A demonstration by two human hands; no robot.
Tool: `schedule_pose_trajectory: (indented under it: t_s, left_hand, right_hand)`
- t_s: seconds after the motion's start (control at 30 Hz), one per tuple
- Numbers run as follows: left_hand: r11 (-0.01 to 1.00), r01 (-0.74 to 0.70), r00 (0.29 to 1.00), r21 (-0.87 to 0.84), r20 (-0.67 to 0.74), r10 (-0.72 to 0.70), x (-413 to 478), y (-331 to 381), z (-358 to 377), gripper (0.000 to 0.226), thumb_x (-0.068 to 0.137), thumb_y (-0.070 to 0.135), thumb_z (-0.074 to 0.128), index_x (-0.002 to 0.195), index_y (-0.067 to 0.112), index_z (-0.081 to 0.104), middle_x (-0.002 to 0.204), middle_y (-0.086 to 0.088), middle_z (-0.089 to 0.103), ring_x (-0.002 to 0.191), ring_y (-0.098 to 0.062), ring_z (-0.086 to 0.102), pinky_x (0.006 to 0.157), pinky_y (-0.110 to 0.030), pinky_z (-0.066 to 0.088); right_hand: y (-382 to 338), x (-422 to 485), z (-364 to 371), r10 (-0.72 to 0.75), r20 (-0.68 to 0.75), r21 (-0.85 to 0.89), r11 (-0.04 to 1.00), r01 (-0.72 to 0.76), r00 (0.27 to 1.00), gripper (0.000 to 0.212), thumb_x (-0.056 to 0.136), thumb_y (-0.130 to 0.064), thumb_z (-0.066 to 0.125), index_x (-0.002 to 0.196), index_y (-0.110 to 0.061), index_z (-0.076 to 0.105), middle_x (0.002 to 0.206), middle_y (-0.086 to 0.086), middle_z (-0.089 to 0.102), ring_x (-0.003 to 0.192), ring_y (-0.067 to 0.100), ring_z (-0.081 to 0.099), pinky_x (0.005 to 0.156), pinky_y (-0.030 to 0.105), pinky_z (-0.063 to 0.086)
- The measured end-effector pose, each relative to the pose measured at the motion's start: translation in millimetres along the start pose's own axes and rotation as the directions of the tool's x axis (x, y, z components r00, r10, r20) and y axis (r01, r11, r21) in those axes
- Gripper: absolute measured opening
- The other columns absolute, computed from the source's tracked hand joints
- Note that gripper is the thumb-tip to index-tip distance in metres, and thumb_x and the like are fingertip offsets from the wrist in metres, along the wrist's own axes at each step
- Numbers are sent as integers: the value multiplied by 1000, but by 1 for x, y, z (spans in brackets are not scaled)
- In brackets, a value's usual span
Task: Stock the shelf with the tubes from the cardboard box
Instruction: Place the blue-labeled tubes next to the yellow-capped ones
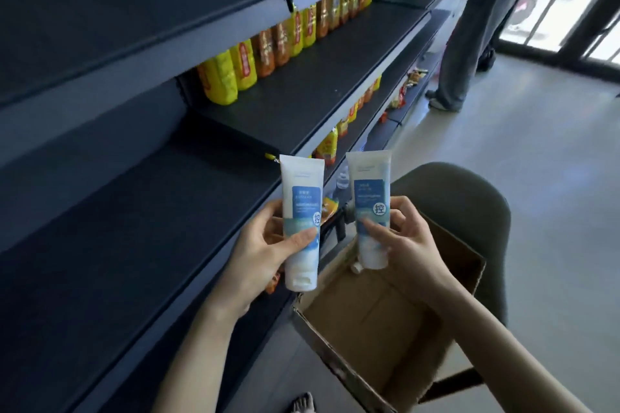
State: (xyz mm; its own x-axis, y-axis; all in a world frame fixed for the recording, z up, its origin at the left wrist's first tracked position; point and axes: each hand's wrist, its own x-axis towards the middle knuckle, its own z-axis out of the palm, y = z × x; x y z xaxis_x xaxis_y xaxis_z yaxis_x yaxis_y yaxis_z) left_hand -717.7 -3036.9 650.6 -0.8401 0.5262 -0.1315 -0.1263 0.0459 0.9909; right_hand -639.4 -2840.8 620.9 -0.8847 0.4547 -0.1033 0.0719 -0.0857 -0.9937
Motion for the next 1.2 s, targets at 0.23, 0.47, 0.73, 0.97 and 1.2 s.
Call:
schedule_pose_trajectory:
  t_s: [0.23,0.47,0.73,0.97,1.2]
  left_hand:
    - [999,-44,972,-26,-232,36,-66,14,3,53,63,38,76,112,25,60,96,6,72,85,-8,69,65,-22,54]
    - [990,-142,913,17,-384,138,-141,39,-26,40,63,35,76,101,26,68,97,6,74,87,-6,69,65,-13,51]
    - [964,-244,805,105,-533,261,-213,70,-86,33,68,29,75,101,27,69,101,4,73,91,-8,69,68,-12,51]
    - [941,-272,770,202,-541,339,-278,100,-143,31,67,30,75,97,35,71,103,3,73,94,-11,69,71,-14,51]
    - [896,-340,645,286,-622,444,-346,122,-198,33,66,30,75,99,33,71,103,1,73,95,-13,69,71,-16,52]
  right_hand:
    - [-30,-25,2,-42,239,-39,998,53,970,35,72,-23,68,104,-13,58,102,10,70,90,25,69,76,40,57]
    - [-59,-36,17,-84,411,-26,994,104,908,42,74,-19,68,113,-9,58,107,11,69,98,25,67,82,38,55]
    - [-88,-47,88,-206,513,29,974,223,833,39,70,-19,70,108,-12,62,102,7,72,92,20,68,72,24,54]
    - [-115,-74,175,-306,610,111,947,303,731,35,75,-19,69,109,-15,63,102,6,72,94,22,69,74,25,56]
    - [-130,-116,267,-358,703,263,934,243,614,34,79,-22,65,111,-14,61,109,9,70,97,23,67,76,28,56]
